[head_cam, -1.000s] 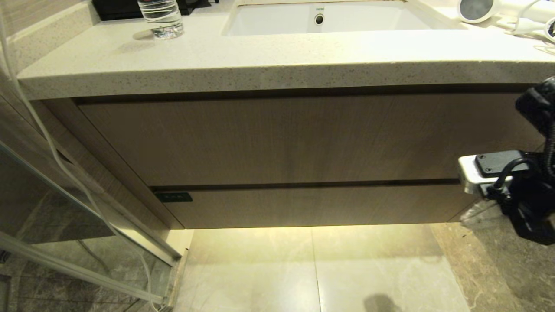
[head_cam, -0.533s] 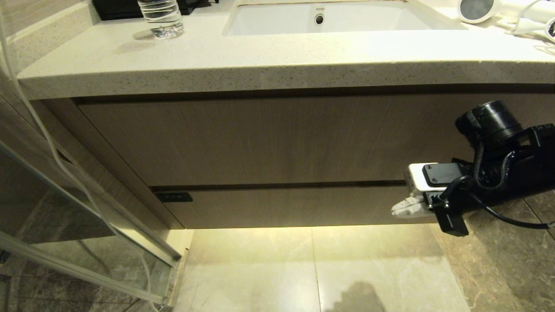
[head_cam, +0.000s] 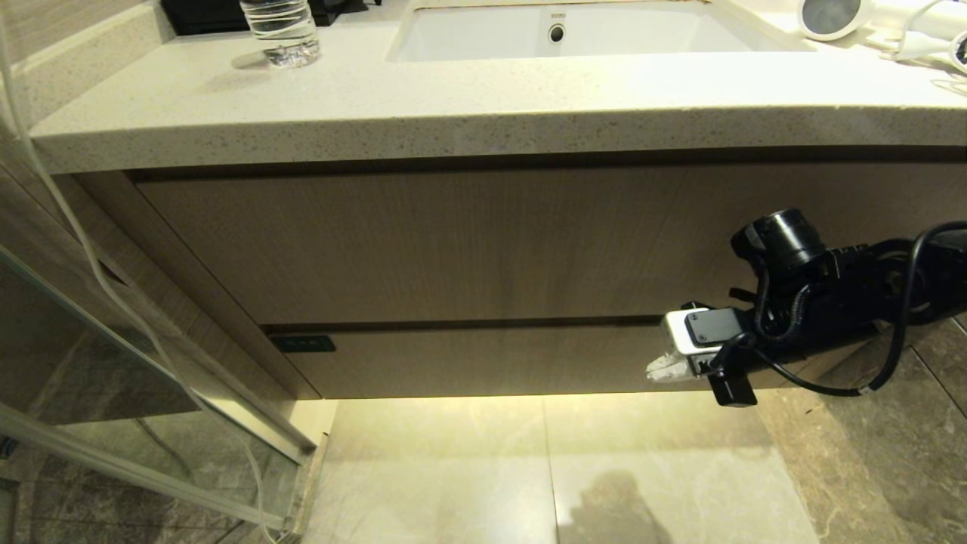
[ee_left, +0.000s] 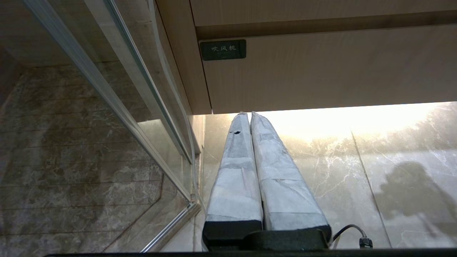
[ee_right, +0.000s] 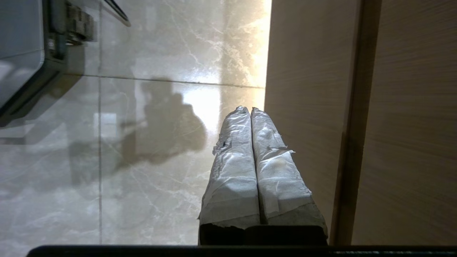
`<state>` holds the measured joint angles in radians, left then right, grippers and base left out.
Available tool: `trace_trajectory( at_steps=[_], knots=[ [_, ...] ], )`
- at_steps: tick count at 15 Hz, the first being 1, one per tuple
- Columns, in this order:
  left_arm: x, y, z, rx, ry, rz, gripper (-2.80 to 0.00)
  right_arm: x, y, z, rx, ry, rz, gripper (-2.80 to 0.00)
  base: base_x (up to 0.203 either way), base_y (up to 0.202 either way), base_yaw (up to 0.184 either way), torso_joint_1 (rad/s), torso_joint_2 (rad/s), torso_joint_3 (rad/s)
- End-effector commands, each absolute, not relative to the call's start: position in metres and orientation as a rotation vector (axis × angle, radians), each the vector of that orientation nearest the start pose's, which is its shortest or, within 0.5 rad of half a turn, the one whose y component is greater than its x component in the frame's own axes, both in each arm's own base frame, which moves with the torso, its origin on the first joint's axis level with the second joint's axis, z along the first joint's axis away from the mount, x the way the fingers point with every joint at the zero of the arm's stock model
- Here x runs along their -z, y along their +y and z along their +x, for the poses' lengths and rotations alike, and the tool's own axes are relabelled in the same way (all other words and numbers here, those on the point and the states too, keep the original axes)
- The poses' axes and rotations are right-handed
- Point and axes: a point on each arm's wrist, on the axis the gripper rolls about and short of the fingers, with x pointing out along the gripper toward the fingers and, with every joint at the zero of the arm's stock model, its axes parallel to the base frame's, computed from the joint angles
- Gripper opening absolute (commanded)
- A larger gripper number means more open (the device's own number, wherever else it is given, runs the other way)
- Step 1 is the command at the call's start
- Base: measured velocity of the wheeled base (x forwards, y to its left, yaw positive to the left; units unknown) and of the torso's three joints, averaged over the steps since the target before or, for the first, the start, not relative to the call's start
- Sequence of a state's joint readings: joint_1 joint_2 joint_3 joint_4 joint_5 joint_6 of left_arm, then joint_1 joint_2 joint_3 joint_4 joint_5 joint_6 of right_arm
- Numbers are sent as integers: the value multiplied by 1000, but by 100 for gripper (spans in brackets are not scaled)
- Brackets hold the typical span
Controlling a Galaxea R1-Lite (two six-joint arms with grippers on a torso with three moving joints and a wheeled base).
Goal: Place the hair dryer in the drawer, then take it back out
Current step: Pull open the drawer
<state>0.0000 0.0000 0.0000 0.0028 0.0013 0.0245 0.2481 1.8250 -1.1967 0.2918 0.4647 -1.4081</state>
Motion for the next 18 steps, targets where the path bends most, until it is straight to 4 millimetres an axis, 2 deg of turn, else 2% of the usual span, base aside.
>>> trace_trajectory(
  at_steps=[1,3,7,8,11,14,16,18],
  knots=[
    [-75,0,-23,-1,3,25,-280,-159,89,313,-1194,312,-1151,-280,0,0,0,0,0,0],
    [-75,0,-23,-1,3,25,-280,-152,89,312,-1209,325,-1150,-280,0,0,0,0,0,0],
    [-75,0,-23,-1,3,25,-280,-153,84,297,-1154,365,-1203,-280,0,0,0,0,0,0],
    [-75,0,-23,-1,3,25,-280,-150,83,294,-1119,414,-1233,0,0,0,0,0,0,0],
    [-75,0,-23,-1,3,25,-280,-136,91,282,-1079,460,-1259,0,0,0,0,0,0,0],
    [-75,0,-23,-1,3,25,-280,-125,106,280,-991,409,-1232,0,0,0,0,0,0,0],
    [-75,0,-23,-1,3,25,-280,-117,121,284,-949,376,-1160,0,0,0,0,0,0,0],
    [-75,0,-23,-1,3,25,-280,-108,127,289,-927,343,-1140,0,0,0,0,0,0,0]
  ],
)
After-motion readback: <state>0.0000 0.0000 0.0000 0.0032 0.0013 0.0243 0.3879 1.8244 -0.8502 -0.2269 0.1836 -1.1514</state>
